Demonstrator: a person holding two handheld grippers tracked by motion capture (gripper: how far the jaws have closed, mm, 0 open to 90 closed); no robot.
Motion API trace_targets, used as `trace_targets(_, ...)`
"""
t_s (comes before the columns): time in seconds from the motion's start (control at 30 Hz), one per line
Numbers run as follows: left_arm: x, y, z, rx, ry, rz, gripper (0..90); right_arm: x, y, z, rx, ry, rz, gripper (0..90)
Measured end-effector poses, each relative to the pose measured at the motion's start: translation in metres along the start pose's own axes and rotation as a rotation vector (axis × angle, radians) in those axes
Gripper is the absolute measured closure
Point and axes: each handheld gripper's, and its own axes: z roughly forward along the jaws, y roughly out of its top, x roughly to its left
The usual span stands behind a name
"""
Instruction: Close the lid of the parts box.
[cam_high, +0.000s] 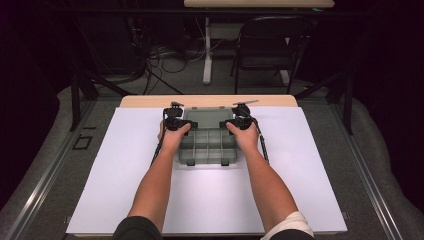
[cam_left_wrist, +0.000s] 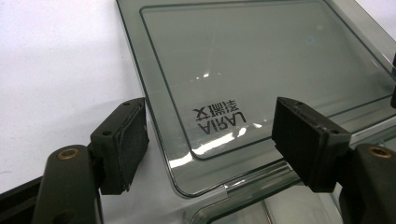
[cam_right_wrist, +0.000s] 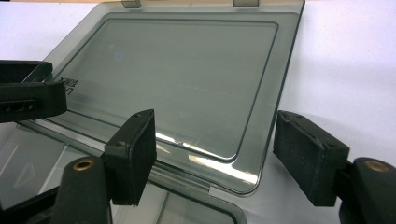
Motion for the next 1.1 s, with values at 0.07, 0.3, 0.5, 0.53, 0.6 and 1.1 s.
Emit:
trace_targets(0.07,0.0005,-0.0001,0.0002,-0.001,-0.002,0.001,27.0,-0.0002,-0.0001,0.0002,0.001,0.003,0.002,29.9)
trace_targets(0.3,0.0035,-0.0004,0.0008,0.004,-0.023,-0.019,26.9,-0.0021,-0.0004,0.0016,0.007,0.007,0.017,29.7)
trace_targets(0.5,0.0043,-0.0004,0.0017,0.002,-0.027,-0.02,26.3,-0.0035,-0.0008,0.0031,0.001,0.013,0.026,29.5)
trace_targets(0.53,0.0045,-0.0004,0.0017,0.003,-0.028,-0.021,26.3,-0.0035,-0.0008,0.0034,0.001,0.012,0.029,29.5)
trace_targets(0.6,0.0044,-0.0002,0.0018,0.003,-0.027,-0.018,26.2,-0.004,-0.0009,0.0039,-0.002,0.011,0.022,29.5)
trace_targets(1.1,0.0055,0.0,0.0026,-0.003,-0.036,-0.041,26.7,-0.0047,-0.0005,0.0053,0.006,0.019,0.037,29.1)
